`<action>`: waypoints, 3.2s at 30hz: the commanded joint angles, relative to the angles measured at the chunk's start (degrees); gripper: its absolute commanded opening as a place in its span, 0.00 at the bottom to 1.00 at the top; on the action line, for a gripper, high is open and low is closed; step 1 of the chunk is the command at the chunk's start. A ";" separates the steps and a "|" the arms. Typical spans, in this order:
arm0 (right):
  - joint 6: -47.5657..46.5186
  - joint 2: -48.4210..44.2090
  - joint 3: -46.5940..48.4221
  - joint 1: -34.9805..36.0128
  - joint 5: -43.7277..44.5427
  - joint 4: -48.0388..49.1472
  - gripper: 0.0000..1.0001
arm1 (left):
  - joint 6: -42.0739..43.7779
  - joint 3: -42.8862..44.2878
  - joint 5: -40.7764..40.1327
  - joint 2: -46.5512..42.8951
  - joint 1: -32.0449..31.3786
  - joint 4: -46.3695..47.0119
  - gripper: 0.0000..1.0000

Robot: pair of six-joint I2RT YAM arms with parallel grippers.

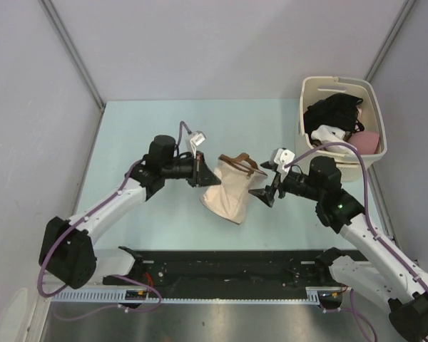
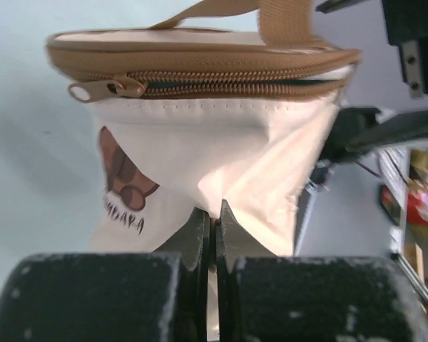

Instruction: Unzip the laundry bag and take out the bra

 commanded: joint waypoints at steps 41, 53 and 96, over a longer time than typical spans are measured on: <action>1.10 31.07 20.36 18.36 27.21 18.11 0.81 | 5.76 -0.80 -30.48 -16.78 -2.20 -6.61 0.01; 1.01 33.44 20.27 17.83 22.29 19.51 0.23 | 5.94 0.79 -31.27 -17.66 -2.91 -8.63 0.00; 0.39 4.09 3.75 7.38 -7.95 13.89 0.00 | -6.11 1.58 13.99 -15.47 3.07 6.40 0.71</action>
